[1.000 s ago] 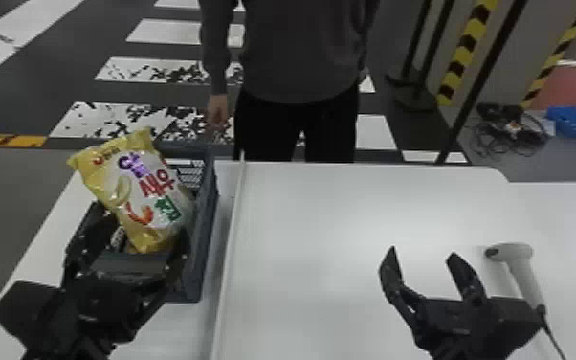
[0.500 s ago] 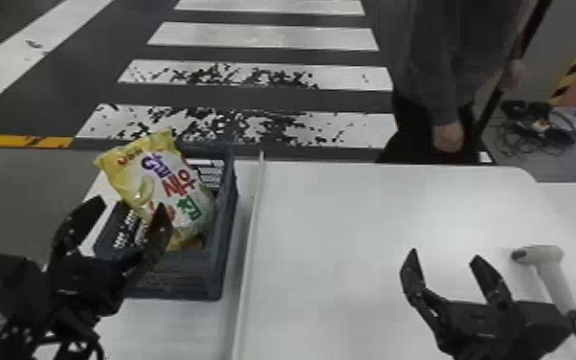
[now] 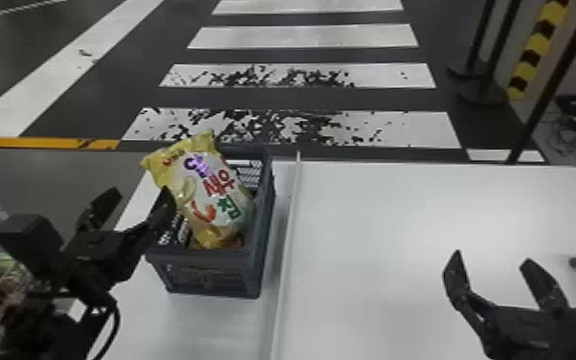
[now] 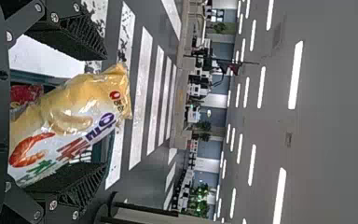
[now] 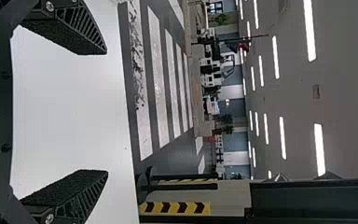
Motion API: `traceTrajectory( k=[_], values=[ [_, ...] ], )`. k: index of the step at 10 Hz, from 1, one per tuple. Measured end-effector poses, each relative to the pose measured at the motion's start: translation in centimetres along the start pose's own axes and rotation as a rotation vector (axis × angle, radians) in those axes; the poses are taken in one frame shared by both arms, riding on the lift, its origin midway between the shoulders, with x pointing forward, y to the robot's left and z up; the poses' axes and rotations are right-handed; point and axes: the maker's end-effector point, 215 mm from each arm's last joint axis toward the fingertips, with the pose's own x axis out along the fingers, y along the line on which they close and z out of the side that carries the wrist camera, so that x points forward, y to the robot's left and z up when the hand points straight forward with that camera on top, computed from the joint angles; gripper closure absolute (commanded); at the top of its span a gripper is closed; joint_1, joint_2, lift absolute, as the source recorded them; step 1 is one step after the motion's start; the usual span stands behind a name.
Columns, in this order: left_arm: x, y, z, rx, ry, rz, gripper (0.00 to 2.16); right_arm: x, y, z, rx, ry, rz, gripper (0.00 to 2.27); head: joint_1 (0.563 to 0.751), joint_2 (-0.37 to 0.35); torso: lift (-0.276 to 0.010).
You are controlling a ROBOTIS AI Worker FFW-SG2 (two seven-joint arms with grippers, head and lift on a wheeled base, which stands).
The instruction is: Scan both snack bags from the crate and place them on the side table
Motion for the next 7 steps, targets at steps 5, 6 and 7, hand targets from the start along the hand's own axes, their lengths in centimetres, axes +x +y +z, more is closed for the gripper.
traceTrajectory(
  k=[5, 6, 7],
  values=[
    [4.6, 4.3, -0.6, -0.064, 0.040, 0.051, 0.20, 0.1, -0.1, -0.1, -0.004, 0.006, 0.000, 0.08, 0.695, 0.156, -0.095],
    [6.0, 4.6, -1.2, -0.086, 0.064, 0.037, 0.20, 0.1, -0.1, -0.2, -0.005, 0.008, 0.000, 0.08, 0.695, 0.157, -0.095],
    [7.3, 4.6, -1.7, -0.110, 0.085, 0.016, 0.19, 0.1, -0.1, -0.3, -0.005, 0.011, 0.000, 0.08, 0.695, 0.155, -0.095]
  ],
)
